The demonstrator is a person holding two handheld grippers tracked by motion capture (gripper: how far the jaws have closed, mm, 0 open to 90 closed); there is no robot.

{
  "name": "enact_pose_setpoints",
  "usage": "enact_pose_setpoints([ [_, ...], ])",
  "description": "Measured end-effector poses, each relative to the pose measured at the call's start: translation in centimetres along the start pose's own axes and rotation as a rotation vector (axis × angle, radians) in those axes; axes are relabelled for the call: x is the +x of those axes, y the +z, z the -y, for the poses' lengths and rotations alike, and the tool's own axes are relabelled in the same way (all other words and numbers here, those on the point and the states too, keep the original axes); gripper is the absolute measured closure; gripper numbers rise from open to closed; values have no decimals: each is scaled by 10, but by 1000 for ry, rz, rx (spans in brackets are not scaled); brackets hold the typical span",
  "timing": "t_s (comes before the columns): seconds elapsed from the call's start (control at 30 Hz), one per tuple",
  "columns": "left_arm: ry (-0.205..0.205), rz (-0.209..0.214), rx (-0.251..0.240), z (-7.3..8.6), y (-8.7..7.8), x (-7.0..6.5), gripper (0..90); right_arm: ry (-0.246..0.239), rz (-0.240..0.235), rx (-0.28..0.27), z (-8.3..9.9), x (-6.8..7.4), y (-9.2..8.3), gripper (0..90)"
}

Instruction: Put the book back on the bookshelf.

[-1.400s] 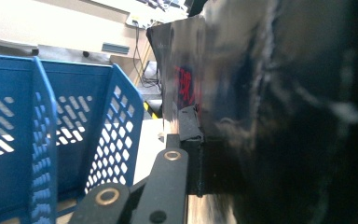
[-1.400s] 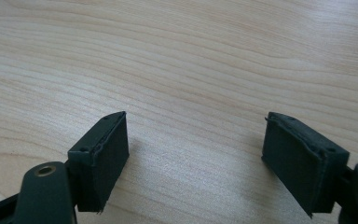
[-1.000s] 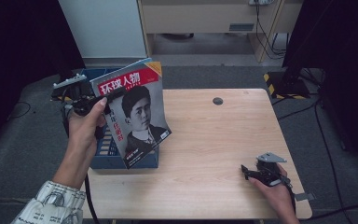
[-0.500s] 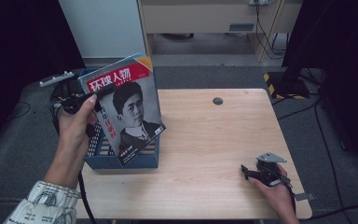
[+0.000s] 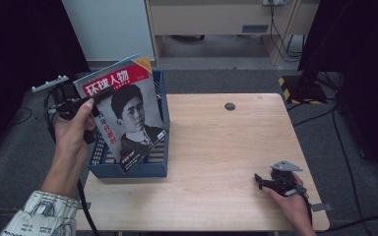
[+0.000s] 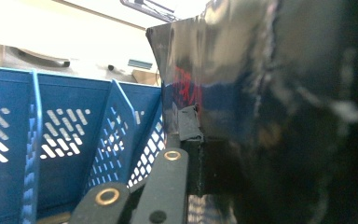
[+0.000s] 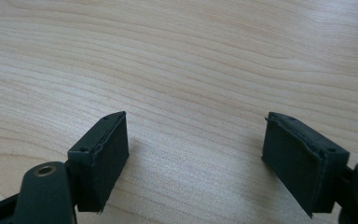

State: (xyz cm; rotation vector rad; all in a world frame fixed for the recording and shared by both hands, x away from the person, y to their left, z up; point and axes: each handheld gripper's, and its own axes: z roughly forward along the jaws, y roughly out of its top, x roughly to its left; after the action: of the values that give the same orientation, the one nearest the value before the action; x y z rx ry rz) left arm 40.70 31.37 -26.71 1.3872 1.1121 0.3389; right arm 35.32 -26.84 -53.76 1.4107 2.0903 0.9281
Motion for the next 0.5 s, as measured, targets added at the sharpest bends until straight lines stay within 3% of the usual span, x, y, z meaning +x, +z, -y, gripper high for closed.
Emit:
enact_pose_setpoints([
  [0.5, -5, -15, -17, -4, -10, 5, 869, 0, -2, 0, 0, 0, 0, 226],
])
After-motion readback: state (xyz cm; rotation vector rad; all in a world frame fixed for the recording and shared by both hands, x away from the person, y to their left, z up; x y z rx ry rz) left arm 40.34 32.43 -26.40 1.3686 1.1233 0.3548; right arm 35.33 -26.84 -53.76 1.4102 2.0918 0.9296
